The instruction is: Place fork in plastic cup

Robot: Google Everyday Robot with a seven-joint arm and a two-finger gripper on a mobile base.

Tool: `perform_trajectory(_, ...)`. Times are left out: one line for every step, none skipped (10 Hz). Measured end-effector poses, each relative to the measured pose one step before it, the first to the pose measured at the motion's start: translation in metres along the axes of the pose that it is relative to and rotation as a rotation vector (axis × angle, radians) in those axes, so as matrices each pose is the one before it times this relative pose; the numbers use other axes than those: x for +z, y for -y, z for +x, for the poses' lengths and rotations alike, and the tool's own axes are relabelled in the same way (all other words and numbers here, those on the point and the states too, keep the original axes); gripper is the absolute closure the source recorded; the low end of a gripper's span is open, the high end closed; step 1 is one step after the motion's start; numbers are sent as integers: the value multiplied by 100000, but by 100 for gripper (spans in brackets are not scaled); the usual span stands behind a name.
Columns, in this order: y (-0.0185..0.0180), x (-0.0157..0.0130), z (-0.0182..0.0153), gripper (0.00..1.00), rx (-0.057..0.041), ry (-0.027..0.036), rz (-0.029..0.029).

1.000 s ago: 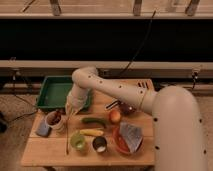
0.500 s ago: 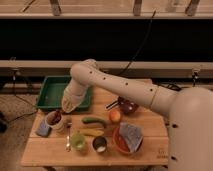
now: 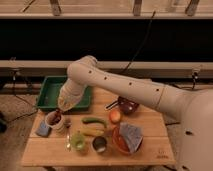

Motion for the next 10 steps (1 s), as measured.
perform_trajectory(107, 256, -169, 92, -75, 94, -1488)
perform_trajectory(-161, 1010, 53, 80, 130, 326, -2578)
perform_trajectory(-304, 1113, 219, 71, 154, 283, -1884)
perform_trajectory(-385, 1613, 362, 61, -76, 404, -2286)
perform_trajectory(-396, 1753, 496, 52, -133, 441, -2253)
perform_trajectory(-379, 1779, 539, 41, -235, 397, -2271)
perform_trajectory(-131, 1409, 237, 32, -1140, 362, -1780)
perform_trajectory(-273, 1007, 278, 24, -1042, -118, -1592)
perform_trajectory(-379, 1018, 353, 20, -647, -14, -1678)
perform_trajectory(-347, 995, 361, 20, -106, 379, -1595)
